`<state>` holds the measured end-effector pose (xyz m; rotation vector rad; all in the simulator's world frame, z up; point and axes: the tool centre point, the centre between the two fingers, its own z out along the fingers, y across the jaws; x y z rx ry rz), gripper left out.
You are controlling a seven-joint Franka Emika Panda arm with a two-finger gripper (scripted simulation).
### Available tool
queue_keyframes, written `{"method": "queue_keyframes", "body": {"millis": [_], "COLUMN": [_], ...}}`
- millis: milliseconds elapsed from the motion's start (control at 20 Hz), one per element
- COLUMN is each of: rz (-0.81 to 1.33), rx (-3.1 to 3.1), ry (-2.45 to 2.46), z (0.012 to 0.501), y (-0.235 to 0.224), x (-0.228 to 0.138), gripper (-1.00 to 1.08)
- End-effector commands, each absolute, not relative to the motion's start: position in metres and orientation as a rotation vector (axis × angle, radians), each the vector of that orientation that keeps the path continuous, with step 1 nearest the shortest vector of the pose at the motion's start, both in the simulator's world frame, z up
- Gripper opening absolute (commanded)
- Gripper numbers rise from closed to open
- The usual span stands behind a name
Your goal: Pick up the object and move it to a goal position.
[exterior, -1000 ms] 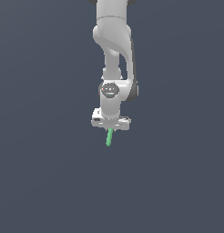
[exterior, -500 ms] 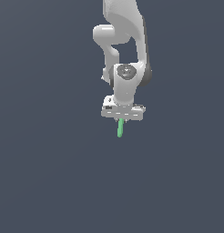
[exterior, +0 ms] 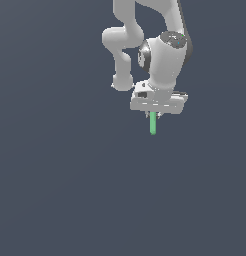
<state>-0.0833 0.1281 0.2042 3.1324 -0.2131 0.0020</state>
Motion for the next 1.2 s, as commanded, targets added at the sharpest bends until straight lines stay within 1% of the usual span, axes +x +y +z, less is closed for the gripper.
{"method": "queue_keyframes", "body": {"millis": [0,300,600,850,1150], "rz": [0.001,0.001,0.001,0.0,0.0], "rx": [3.132,3.132,3.133,3.134,3.134], "ry": [-0.214,-0.214,-0.214,-0.214,-0.214], "z": [0.23,0.286,0.325,0.344,0.351], "y": [0.148,0.193,0.225,0.24,0.246], "x": [-0.088,-0.095,-0.099,-0.099,-0.099], "gripper": [-1.0,-1.0,-1.0,-1.0,-1.0]}}
